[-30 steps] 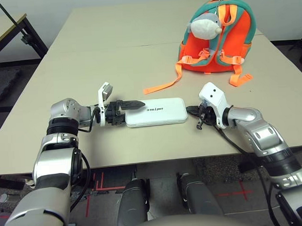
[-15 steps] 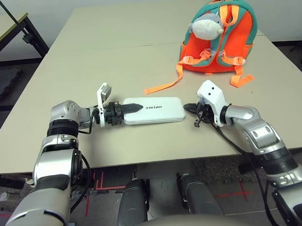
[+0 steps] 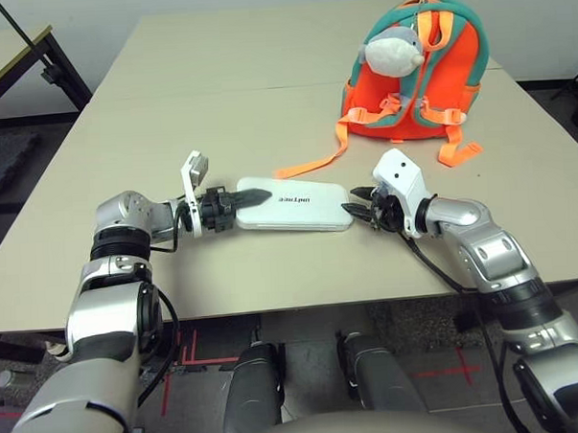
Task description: Put the pencil case into the backpack and zip it.
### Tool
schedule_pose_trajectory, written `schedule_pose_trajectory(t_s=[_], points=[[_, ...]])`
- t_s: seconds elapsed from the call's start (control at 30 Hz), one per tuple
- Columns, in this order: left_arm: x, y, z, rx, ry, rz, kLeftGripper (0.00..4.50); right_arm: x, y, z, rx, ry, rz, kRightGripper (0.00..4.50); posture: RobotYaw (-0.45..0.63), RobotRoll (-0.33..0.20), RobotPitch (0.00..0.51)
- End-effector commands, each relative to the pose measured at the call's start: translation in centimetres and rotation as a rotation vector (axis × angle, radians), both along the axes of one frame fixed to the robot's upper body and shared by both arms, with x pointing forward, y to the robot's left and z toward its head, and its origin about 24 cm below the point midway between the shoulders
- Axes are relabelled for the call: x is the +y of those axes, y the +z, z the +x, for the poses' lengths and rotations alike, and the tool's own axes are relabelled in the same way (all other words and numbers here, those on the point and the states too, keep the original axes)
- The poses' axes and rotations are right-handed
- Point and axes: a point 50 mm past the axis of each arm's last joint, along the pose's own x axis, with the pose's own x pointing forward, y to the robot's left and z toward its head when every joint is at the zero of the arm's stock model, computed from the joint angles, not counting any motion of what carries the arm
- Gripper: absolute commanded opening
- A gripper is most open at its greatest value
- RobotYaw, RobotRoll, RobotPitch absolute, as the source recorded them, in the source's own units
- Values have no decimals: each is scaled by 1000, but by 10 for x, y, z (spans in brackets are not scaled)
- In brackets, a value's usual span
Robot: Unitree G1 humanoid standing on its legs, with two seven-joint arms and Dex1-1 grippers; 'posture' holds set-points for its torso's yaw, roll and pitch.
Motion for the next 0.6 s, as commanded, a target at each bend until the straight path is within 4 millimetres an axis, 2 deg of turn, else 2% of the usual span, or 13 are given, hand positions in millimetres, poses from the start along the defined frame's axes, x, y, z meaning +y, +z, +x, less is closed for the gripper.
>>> schedule_pose_trajectory(t_s=[0.03, 0.1, 0.2, 0.37, 0.6], points=[[9, 49, 7, -189, 46, -44, 1295, -12, 0, 5, 0, -54, -7, 4500, -151, 0, 106], [11, 67, 7, -255, 60, -53, 1295, -18, 3, 8, -3, -87, 3, 4500, -149, 0, 105], [12, 84, 6, -326, 88, -61, 1295, -26, 8, 13, -6, -132, 26, 4500, -145, 0, 106], [14, 118, 8, -481, 176, -62, 1295, -50, 27, 25, -21, -298, 143, 4500, -135, 0, 104], [14, 135, 12, -569, 275, -63, 1295, -79, 61, 34, -37, -497, 338, 4500, -142, 0, 100]])
